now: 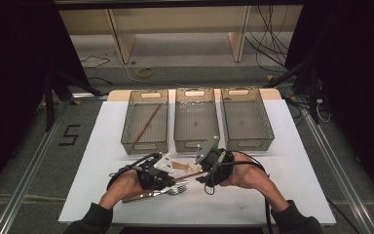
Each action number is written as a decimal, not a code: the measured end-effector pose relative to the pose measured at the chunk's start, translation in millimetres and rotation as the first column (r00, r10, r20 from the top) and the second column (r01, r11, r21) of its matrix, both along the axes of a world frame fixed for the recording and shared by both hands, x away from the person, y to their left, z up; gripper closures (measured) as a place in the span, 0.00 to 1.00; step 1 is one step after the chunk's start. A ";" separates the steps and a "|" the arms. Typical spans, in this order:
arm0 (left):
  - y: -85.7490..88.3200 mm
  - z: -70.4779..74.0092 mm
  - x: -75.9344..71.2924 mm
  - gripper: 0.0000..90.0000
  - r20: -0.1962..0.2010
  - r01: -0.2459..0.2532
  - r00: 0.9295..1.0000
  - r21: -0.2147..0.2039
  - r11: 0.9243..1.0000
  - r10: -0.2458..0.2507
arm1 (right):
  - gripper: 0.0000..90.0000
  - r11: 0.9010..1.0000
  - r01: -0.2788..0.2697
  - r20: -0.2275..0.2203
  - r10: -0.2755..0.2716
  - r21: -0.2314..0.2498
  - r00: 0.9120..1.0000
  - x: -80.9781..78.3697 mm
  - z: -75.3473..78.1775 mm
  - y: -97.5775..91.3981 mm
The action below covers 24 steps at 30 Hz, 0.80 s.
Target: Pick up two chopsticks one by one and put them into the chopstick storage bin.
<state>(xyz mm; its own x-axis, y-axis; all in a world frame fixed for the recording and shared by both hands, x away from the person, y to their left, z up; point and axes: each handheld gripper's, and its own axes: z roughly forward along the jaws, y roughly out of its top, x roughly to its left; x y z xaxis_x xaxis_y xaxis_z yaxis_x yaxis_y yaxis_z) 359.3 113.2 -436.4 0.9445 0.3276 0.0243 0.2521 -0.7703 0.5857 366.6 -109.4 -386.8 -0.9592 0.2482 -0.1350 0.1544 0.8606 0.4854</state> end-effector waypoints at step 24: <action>39.2 8.4 22.5 0.92 0.011 -0.259 0.965 -0.122 0.958 0.262 | 0.34 0.959 0.183 0.009 -0.189 0.214 0.982 1.8 -10.9 -35.3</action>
